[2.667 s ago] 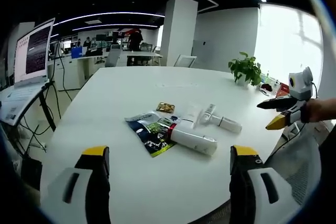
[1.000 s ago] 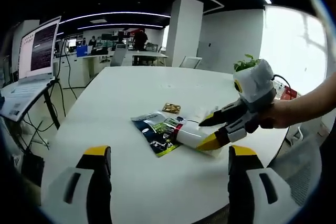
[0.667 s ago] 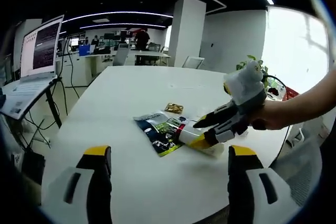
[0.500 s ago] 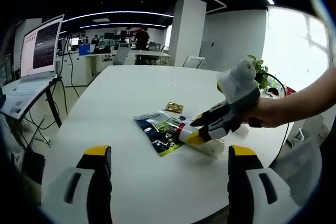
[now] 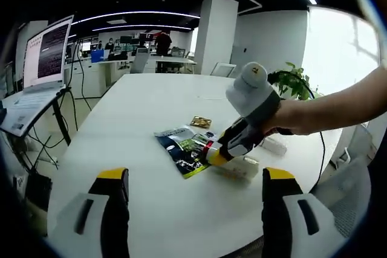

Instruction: Arrange the skincare products in the storage area until every visible bottle or jar stands upright without overlapping.

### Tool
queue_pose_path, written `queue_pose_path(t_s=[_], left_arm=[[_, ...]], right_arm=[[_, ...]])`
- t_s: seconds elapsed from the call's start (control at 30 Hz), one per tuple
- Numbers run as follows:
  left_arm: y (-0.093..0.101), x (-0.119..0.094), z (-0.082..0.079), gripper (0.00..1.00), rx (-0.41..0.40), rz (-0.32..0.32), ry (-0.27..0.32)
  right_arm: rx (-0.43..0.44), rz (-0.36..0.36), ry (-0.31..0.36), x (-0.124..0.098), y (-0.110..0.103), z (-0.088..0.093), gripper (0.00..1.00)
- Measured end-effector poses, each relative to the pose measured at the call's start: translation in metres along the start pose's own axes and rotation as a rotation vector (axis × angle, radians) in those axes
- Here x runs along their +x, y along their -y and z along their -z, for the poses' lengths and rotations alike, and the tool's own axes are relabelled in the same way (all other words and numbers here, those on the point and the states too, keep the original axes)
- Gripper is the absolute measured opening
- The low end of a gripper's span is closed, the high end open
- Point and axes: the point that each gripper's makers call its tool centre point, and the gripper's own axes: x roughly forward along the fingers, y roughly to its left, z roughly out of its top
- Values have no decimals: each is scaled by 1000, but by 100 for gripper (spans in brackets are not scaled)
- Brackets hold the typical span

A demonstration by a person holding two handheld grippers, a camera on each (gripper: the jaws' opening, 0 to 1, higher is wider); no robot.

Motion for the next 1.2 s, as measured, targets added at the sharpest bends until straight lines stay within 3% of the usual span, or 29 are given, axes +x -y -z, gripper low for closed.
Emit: queue_pose_path(t_s=[0.13, 0.27, 0.67, 0.87, 1.03, 1.2], left_arm=[[-1, 0, 1, 83, -2, 0, -2], [-2, 0, 1, 83, -4, -2, -1], [1, 1, 1, 82, 3, 5, -10], [2, 1, 2, 82, 18, 7, -16], [3, 1, 1, 82, 27, 5, -12], [5, 0, 0, 80, -25, 38, -2]], right_arm=[[-16, -3, -26, 5, 0, 1, 32], [14, -40, -7, 4, -2, 3, 31], [83, -58, 54, 3, -5, 4, 30], [107, -65, 103, 1, -4, 4, 29], [57, -57, 146, -3, -4, 1, 29], [77, -39, 224, -24, -1, -4, 28]])
